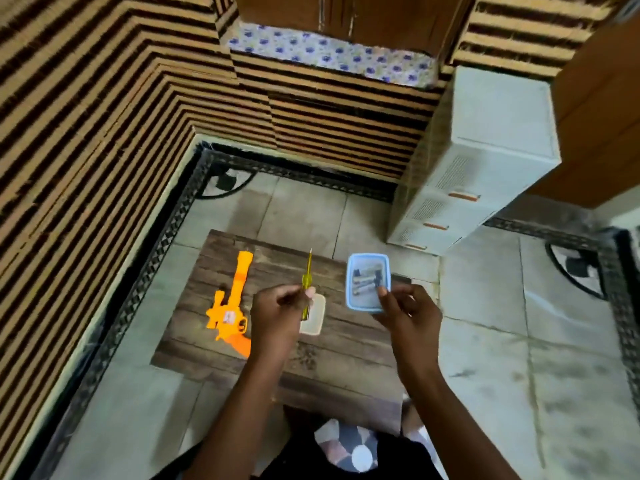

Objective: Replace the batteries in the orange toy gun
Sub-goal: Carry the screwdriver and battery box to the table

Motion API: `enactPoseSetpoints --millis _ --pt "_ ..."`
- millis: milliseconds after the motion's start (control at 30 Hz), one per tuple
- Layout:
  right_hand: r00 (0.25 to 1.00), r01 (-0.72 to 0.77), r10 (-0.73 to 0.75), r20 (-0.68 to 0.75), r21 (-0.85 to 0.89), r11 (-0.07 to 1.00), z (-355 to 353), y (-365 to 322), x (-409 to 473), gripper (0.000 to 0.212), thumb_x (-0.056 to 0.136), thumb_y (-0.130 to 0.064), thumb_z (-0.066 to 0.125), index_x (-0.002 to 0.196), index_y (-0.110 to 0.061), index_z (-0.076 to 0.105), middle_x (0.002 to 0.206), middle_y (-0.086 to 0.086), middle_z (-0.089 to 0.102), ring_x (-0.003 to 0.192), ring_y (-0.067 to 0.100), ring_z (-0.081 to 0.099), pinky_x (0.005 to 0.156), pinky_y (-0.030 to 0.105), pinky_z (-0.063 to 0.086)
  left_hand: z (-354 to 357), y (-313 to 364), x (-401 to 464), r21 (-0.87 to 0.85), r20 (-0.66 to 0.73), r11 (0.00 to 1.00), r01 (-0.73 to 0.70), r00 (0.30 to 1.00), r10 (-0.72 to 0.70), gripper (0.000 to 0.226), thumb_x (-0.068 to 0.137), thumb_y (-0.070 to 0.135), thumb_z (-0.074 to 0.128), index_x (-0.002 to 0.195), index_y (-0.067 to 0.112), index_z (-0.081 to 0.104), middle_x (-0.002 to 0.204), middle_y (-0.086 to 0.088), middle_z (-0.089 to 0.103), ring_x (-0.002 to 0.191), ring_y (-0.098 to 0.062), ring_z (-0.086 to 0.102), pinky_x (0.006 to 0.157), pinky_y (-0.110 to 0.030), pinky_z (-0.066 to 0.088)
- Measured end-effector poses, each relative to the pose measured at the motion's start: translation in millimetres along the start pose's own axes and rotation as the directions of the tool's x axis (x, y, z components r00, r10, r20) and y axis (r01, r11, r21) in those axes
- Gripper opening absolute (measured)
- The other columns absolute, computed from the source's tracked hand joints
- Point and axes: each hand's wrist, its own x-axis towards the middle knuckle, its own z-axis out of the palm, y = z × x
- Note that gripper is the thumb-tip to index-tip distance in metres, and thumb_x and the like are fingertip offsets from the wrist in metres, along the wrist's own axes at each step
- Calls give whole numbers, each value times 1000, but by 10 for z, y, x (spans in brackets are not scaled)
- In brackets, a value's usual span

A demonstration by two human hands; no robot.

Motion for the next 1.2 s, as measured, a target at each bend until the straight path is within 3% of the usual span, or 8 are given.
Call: enactPoseSetpoints --millis 100,267,467,533,800,1000,1133,1200 --pt "1000 10 -10 -23 1 1000 19 -7 -218 24 91 -30 80 91 -10 67 93 16 78 94 28 79 80 60 65 -36 79 -4 -8 29 999 -47 998 47 11 87 15 79 77 20 77 72 -3 78 65 -6 68 64 -19 51" --pt "996 6 -2 -85 48 999 -139 65 -364 12 98 -16 74 89 -12 67 94 15 80 96 29 79 83 60 64 58 31 -62 23 88 998 -60 994 58 7 88 14 78 81 13 78 72 -2 78 67 -3 69 65 -9 51" --pt "992 -56 66 -103 98 994 -203 279 -316 19 97 -15 74 84 -27 71 91 13 81 93 30 80 84 61 63 115 -110 -173 59 73 998 13 997 -17 9 90 14 76 82 12 79 74 -2 78 68 -1 69 64 -16 52" --pt "992 -61 67 -104 61 996 -160 373 -281 14 98 -16 74 87 -25 70 90 12 81 93 28 80 83 61 64 85 -185 -168 72 64 997 30 997 -35 10 91 14 76 81 14 78 74 -3 78 66 -1 68 62 -22 52" --pt "987 -91 90 -137 -1 996 248 604 -314 7 100 -13 70 97 -9 65 95 13 79 93 24 79 82 59 65 -262 -478 112 78 79 989 125 988 -131 4 90 11 76 86 11 77 76 -6 78 63 2 68 61 -10 49" --pt "953 -147 105 -284 -133 980 635 1037 -450 13 92 -34 69 94 -22 67 96 5 76 96 26 75 77 59 65 -627 -805 639 149 201 928 343 908 -368 18 88 8 78 104 1 74 95 -16 78 86 -22 74 46 -16 49" --pt "902 -228 175 -395 -92 969 824 1392 -431 7 97 -22 71 93 -19 67 101 7 72 101 29 73 79 57 65 -715 -1087 959 245 203 910 334 900 -385 27 83 7 83 108 1 73 102 -16 77 89 -26 75 52 -26 56" --pt "878 -269 202 -433 -100 958 865 1567 -380 7 98 -22 71 92 -21 66 101 6 71 100 29 72 79 57 65 -725 -1212 1076 278 194 908 314 907 -373 24 83 5 83 105 0 73 102 -17 76 88 -27 72 64 -34 62"
